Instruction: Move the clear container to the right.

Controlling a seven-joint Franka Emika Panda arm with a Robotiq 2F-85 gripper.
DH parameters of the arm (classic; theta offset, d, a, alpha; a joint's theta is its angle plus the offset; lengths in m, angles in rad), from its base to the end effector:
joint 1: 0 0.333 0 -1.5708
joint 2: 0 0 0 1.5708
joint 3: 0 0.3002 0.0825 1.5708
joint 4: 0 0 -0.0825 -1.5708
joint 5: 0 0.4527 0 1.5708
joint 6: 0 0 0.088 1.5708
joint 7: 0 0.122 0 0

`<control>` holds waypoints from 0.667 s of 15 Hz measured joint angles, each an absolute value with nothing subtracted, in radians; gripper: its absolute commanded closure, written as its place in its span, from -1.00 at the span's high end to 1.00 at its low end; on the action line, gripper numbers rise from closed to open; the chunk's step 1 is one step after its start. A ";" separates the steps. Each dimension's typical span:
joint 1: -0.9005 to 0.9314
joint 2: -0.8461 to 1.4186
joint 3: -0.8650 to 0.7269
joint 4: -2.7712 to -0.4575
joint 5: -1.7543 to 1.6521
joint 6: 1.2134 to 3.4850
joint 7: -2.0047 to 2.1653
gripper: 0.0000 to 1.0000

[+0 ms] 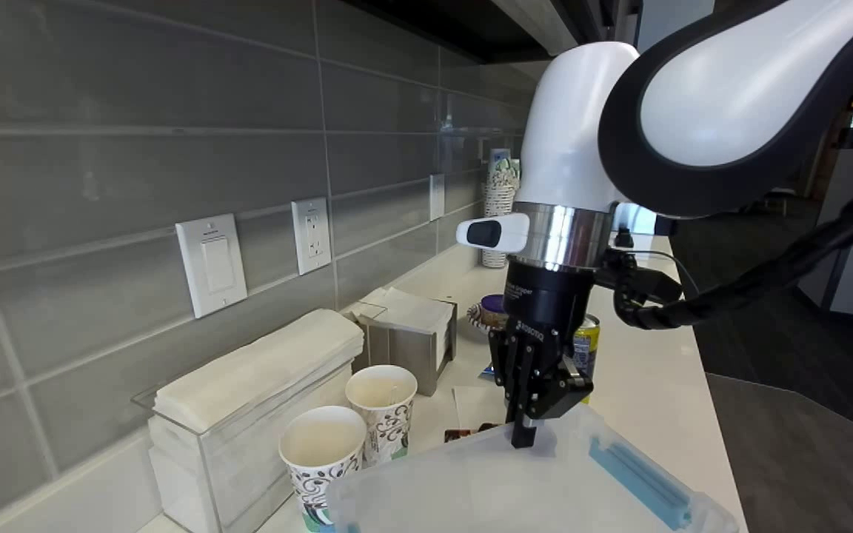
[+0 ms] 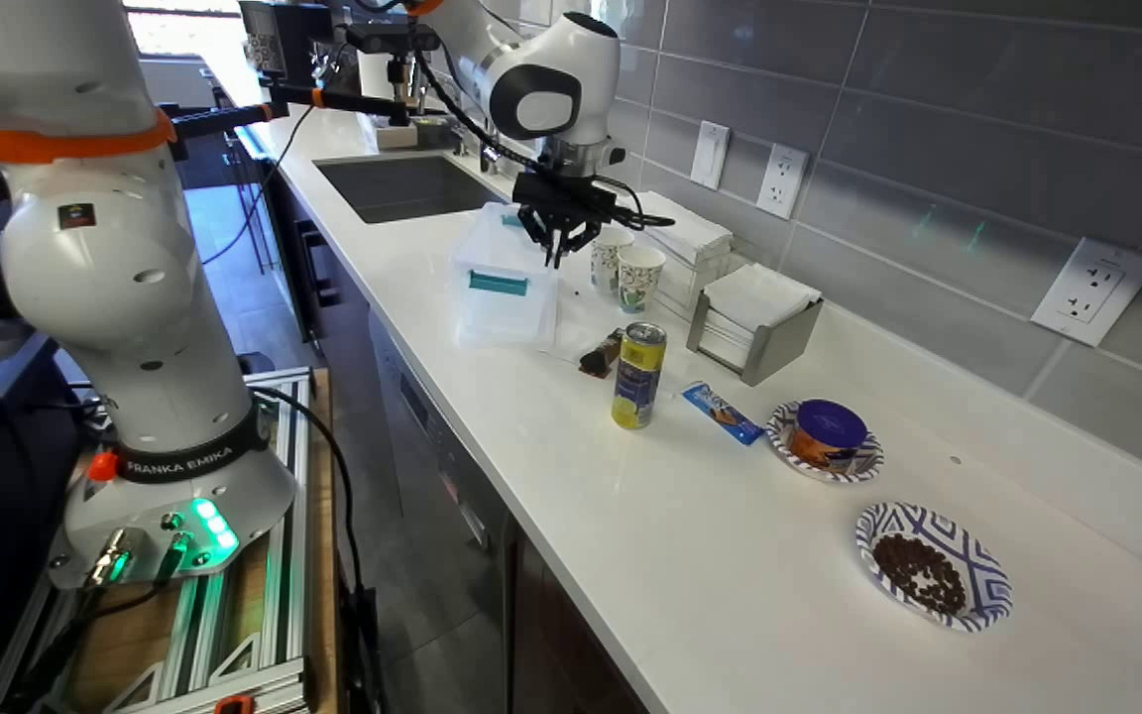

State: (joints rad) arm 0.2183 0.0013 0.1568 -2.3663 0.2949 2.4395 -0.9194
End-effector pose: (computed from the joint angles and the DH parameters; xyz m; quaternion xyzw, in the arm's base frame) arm 0.5154 0.2066 0.2520 -0.8541 -0.5094 -0.0608 0.0858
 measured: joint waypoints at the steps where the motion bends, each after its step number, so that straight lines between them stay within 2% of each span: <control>1: 0.218 -0.001 0.157 -2.368 0.290 2.430 -0.870 -0.95; 10: 0.221 -0.020 0.184 -2.382 0.289 2.322 -0.552 -0.95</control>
State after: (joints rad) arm 0.2213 -0.0200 0.1842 -2.3821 0.2890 2.3217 -0.5522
